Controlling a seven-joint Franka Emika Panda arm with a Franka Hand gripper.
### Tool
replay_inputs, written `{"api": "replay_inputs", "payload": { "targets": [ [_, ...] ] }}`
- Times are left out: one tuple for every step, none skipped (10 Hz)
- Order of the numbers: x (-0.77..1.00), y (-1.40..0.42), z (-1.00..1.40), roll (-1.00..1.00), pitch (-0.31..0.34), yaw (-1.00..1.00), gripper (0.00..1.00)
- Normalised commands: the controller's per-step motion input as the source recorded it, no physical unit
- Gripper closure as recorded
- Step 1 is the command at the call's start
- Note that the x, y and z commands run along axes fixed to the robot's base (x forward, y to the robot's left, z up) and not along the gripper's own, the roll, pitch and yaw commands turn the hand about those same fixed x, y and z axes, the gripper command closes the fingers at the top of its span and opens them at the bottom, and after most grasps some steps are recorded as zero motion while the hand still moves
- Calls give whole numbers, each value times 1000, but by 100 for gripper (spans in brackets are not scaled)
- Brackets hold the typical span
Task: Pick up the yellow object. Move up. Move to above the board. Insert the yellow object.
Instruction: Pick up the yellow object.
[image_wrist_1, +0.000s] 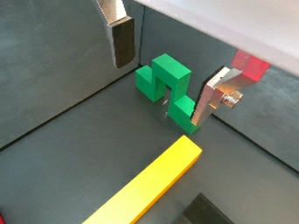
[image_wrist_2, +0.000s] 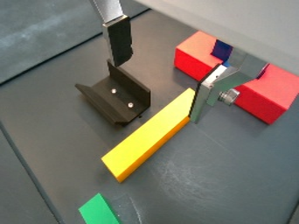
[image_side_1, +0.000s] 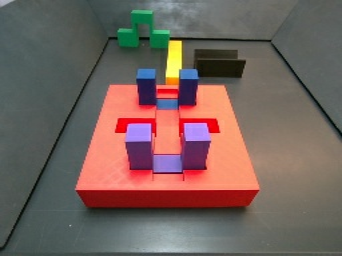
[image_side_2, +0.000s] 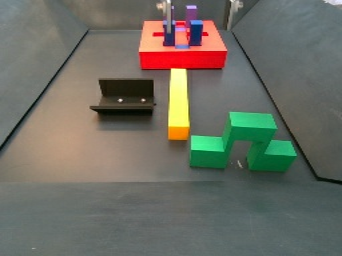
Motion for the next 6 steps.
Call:
{"api": "replay_inputs", "payload": {
  "targets": [
    [43,-29,-23,0,0,0,0],
    [169,-363,-409,0,-46,-43,0],
    [331,-434,-720,10,-66,-29,0],
    [251,-300,-863,37,-107,-77,0],
    [126,-163,-920,37,-130,-54,0],
    [63,-106,-886,0,-136,-43,0]
  ]
}}
